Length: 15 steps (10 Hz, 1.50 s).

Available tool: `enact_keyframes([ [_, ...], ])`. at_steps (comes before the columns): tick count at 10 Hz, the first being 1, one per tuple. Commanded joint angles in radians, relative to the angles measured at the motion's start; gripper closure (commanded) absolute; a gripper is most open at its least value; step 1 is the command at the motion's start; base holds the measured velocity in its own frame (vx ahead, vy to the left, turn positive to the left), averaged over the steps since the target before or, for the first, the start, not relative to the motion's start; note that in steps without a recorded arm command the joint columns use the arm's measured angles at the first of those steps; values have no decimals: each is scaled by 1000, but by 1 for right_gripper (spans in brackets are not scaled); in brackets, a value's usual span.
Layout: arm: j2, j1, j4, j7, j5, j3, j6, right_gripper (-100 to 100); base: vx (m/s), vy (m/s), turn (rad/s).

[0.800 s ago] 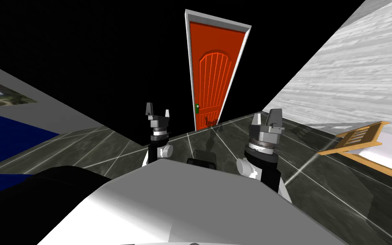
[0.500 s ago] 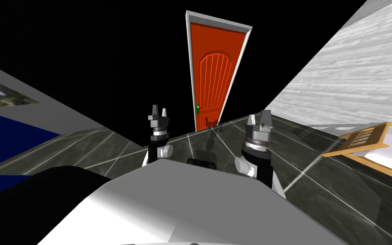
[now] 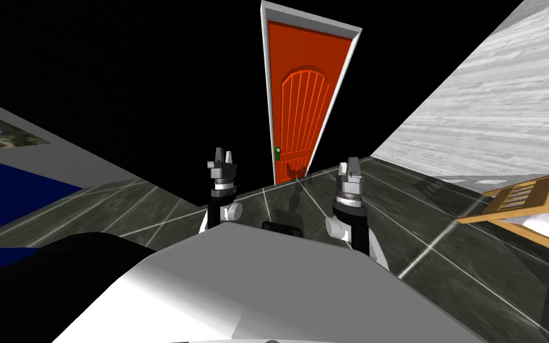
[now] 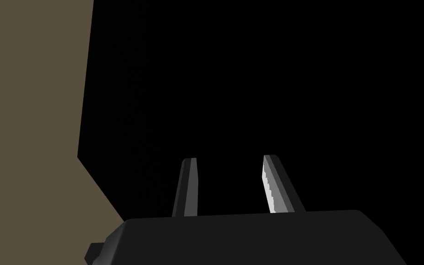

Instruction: Pull the door open

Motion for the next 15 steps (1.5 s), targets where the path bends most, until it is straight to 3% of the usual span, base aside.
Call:
enact_keyframes([
  [1,-10,-17,36,14,8,-2,-2,-100,65,35,13],
  [10,-50,-151,276,122,78,8,-11,-100,92,40,13],
  [15,-73,-238,435,191,123,14,-16,-100,104,50,15],
])
